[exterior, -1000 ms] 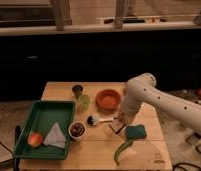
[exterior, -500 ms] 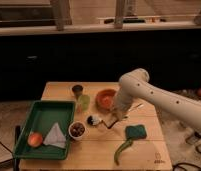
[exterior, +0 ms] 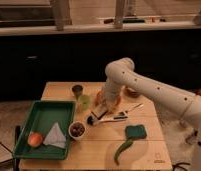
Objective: Place eraser in plastic cup
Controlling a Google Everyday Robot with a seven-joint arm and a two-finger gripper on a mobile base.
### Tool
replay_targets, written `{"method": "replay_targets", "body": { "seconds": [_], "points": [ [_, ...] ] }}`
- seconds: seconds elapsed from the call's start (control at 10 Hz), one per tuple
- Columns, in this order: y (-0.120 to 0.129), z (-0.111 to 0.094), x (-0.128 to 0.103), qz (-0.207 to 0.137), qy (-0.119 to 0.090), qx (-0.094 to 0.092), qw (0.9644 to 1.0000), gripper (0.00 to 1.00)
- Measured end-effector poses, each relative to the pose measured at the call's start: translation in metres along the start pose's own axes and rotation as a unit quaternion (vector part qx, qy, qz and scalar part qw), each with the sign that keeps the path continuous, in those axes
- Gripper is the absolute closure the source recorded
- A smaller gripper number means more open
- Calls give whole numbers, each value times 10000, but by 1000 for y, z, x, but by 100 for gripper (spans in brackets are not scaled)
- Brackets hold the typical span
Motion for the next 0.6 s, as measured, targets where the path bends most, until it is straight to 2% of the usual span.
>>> {"method": "replay_targets", "body": {
  "seconds": [0.2, 0.6],
  "points": [
    [-17, 0, 2, 37, -38, -86, 9999, 99],
    [-39, 4, 3, 186, -42, -82, 9998, 99]
  ]
}}
